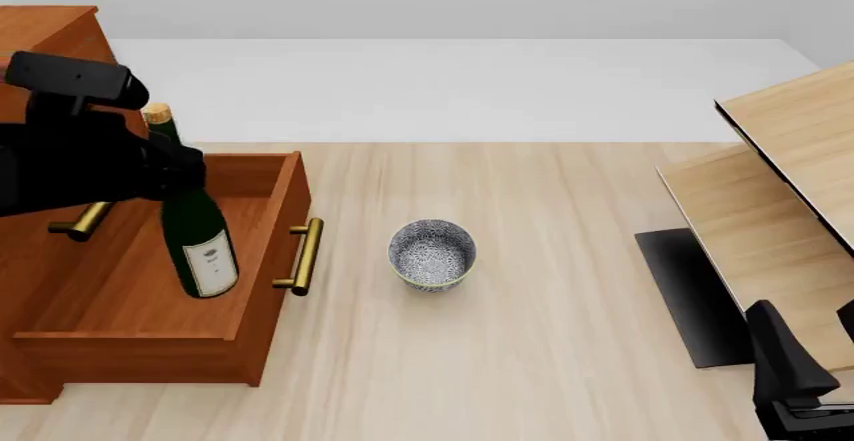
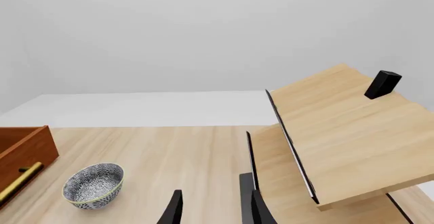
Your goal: Put the wine bottle in the bottom drawer of the cabinet.
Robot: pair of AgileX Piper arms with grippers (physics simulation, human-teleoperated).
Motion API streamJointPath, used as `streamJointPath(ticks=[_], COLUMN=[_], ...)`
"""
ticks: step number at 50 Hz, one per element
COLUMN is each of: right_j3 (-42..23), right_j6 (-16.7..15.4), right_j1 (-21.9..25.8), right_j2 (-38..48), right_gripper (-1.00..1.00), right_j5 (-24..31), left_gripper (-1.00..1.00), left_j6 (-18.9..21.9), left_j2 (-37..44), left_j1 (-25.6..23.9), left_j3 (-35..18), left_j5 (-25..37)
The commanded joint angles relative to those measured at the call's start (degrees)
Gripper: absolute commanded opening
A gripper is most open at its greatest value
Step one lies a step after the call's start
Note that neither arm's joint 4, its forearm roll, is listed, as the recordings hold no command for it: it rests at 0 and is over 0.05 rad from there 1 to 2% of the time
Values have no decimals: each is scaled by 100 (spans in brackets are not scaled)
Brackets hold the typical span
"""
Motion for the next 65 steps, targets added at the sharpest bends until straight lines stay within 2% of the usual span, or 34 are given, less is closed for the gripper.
streamJointPath(ticks=[1,5,6,7,8,10,14,27,28,30,31,33,39,41,45,46,48,50,52,54,55,65], right_j3=[0,0,1,1,1,1,1,1,1,0,0,1,0,0,0,0,1,1,1,1,1,0], right_j6=[1,-2,-2,-1,-1,-2,-2,-8,-13,-11,-15,-11,5,-31,-23,-13,-21,-21,-18,-16,-18,-13], right_j1=[-5,-1,3,-1,-3,3,9,2,8,15,17,15,0,7,0,-3,-2,-6,-1,-2,-2,-9], right_j2=[0,0,0,0,0,0,0,0,0,0,0,0,0,0,0,0,0,0,0,0,0,0], right_gripper=[100,100,100,100,100,100,100,100,100,100,100,100,100,100,100,100,100,100,100,100,100,100], right_j5=[-1,4,17,16,14,18,21,26,24,20,18,18,7,29,20,21,33,34,29,31,34,28], left_gripper=[-100,-100,-100,-100,-100,-100,-100,-100,-100,-100,-100,-100,-100,-100,-100,-100,-100,-100,-100,-100,-100,-100], left_j6=[4,-56,53,15,-189,6,-94,9,-154,22,-147,-13,-118,-22,-69,-233,-57,-226,-133,-365,-222,-451], left_j2=[-6,-29,-43,-72,-53,-101,-94,-112,-52,-120,-111,-109,-9,10,103,184,236,303,338,419,421,986], left_j1=[46,54,92,51,-48,26,16,9,-36,2,-116,-19,-75,-51,-54,-135,16,-95,-16,-74,37,34], left_j3=[109,142,184,193,188,225,230,502,514,607,615,682,829,884,914,923,979,982,970,932,927,936], left_j5=[-74,-68,-77,-82,-34,-78,-48,-198,-147,-243,-232,-276,-446,-522,-597,-597,-702,-713,-780,-790,-858,-1400])
